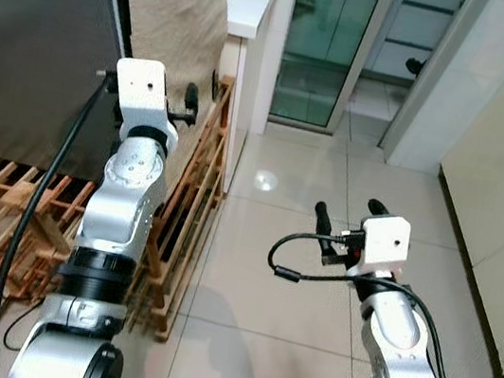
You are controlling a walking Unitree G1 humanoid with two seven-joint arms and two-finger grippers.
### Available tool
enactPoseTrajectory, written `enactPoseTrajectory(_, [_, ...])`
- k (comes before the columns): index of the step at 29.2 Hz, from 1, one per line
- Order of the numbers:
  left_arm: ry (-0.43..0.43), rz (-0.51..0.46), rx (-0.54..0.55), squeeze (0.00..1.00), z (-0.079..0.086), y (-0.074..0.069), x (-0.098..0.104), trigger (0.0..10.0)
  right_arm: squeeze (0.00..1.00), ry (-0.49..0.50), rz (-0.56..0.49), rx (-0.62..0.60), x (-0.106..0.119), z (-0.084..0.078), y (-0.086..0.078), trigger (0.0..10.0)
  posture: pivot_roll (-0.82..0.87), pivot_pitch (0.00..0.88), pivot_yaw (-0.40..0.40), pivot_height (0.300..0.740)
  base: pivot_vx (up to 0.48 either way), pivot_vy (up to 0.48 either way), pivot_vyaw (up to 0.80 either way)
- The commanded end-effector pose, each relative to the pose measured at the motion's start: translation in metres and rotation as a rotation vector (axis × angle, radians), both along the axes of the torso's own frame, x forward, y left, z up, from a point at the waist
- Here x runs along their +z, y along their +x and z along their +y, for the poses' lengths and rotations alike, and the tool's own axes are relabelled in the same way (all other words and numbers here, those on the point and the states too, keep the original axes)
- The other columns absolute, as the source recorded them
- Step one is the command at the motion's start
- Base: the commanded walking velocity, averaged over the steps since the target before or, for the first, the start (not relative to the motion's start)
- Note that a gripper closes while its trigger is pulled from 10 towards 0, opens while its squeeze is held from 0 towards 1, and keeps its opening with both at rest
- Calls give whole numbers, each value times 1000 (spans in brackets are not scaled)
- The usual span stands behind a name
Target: Restocking fridge
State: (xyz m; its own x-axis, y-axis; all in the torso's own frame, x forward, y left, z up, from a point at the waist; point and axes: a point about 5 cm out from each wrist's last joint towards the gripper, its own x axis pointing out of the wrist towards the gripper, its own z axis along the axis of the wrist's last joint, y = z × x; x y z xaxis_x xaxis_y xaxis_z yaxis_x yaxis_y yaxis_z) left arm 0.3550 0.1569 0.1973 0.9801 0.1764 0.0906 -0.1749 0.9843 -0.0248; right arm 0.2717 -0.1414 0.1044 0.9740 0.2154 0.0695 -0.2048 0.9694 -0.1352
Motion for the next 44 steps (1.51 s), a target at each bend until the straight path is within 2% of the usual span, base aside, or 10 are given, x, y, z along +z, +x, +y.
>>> enactPoseTrajectory(1, [-2,5,64,0,9,3,1,10000,0,-13,-26,10,5,1,3,10000,-118,0,5,740,0,0,0])
enactPoseTrajectory(10, [-14,-12,144,0,24,4,4,10000,0,-16,-18,-1,0,-3,-1,10000,-138,0,11,740,0,0,0])
enactPoseTrajectory(14, [-11,-19,117,0,26,-3,2,10000,0,-21,-14,-5,0,-6,-3,10000,-140,0,9,740,0,0,0])
enactPoseTrajectory(18, [-26,-27,44,0,20,-17,-4,10000,0,-24,-6,-5,-2,-7,-4,10000,-133,0,5,740,0,0,0])
enactPoseTrajectory(20, [-49,-65,33,0,19,-20,0,10000,0,-24,-1,-2,-4,-7,-5,10000,-127,0,2,740,0,0,0])
enactPoseTrajectory(24, [-39,-202,17,0,20,-20,28,10000,0,-22,12,15,-7,-3,-7,10000,-117,0,-4,740,0,0,0])
enactPoseTrajectory(27, [-18,-229,10,0,21,-19,36,10000,0,-21,15,21,-7,-1,-7,10000,-109,0,-9,740,0,0,0])
enactPoseTrajectory(35, [-43,-198,-5,0,21,-9,34,10000,0,-23,15,30,-6,-1,-5,10000,-113,0,-11,740,0,0,0])
enactPoseTrajectory(37, [-59,-160,-8,0,17,-5,27,10000,0,-25,18,33,-7,0,-6,10000,-117,0,-10,740,0,0,0])
enactPoseTrajectory(44, [-78,-130,-11,0,14,-1,19,10000,0,-28,21,36,-7,0,-6,10000,-122,0,-10,740,0,0,0])
